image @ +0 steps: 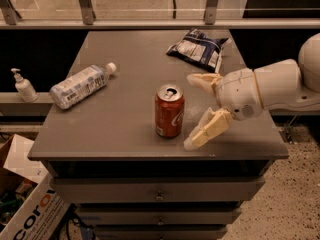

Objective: Pick coke can

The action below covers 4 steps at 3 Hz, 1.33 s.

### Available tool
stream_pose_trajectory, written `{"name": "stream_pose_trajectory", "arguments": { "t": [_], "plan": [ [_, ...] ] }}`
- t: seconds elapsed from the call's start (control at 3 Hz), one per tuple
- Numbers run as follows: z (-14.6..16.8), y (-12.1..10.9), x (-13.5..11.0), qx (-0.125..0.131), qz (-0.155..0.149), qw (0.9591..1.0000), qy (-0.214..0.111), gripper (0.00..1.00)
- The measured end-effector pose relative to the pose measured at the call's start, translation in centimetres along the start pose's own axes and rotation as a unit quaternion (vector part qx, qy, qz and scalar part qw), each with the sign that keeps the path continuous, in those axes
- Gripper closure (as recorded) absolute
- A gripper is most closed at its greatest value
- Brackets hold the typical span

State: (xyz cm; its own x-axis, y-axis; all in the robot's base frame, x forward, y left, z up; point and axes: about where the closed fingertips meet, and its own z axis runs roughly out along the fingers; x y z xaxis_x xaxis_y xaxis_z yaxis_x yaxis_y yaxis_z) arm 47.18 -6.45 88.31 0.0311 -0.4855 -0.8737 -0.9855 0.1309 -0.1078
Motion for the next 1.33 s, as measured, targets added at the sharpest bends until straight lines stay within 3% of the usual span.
{"name": "stream_pose_trajectory", "arguments": {
  "t": [0.67,1.0,1.33],
  "plan": [
    [4.2,-0.5,0.1,-0.002,0.005,0.9991,-0.041,0.00],
    [5.3,-0.2,0.3,-0.001,0.008,0.9986,-0.052,0.17],
    [5.7,0.0,0.4,0.002,0.009,0.9980,-0.062,0.41]
  ]
}}
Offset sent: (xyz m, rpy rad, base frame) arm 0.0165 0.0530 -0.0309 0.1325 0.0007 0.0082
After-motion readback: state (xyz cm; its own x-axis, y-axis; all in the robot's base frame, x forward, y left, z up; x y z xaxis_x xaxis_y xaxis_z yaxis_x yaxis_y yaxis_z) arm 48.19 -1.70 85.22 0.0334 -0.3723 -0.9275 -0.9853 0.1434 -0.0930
